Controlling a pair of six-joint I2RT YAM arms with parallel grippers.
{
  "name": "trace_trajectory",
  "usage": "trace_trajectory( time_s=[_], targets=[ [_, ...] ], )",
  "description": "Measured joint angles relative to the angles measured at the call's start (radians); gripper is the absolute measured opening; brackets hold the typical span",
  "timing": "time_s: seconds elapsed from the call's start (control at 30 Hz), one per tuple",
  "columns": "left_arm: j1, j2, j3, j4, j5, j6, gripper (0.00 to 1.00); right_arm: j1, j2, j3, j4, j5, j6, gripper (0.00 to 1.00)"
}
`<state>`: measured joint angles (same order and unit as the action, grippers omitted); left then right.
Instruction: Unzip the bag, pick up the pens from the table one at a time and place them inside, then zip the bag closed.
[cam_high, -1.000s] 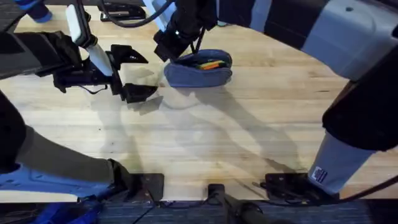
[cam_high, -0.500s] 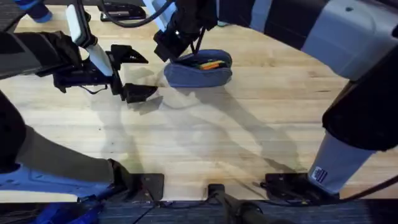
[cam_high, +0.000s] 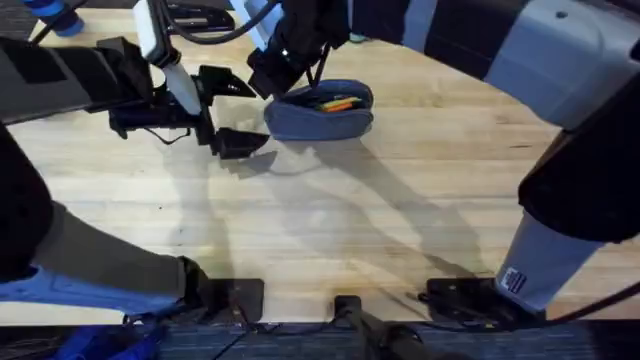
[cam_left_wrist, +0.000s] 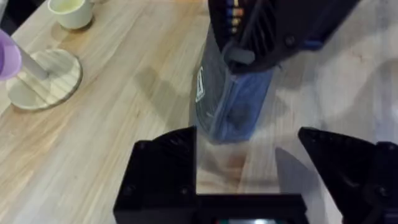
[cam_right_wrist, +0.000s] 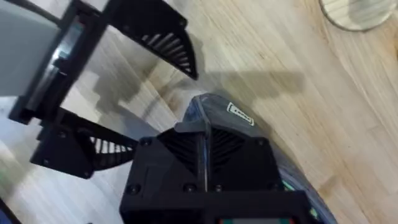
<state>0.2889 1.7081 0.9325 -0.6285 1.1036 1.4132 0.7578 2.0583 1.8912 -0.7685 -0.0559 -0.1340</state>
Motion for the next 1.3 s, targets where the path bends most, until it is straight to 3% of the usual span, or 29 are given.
trace_trajectory(
  time_s=[0.27,0.43,1.2,1.3],
  targets=[
    [-0.055,0.0,0.0,0.122,-0.009,-0.142,0.993,0.0,0.0,0.0,0.0,0.0,0.0,0.031],
    [-0.087,0.0,0.0,0.154,-0.021,-0.184,0.993,0.0,0.0,0.0,0.0,0.0,0.0,0.031],
    [-0.096,0.066,0.002,0.259,0.024,-0.21,0.979,0.0,0.0,0.0,0.005,0.0,0.0,0.031],
    [-0.104,0.066,0.002,0.275,0.027,-0.213,0.773,0.0,0.0,0.0,0.014,0.0,0.0,0.031]
  ],
)
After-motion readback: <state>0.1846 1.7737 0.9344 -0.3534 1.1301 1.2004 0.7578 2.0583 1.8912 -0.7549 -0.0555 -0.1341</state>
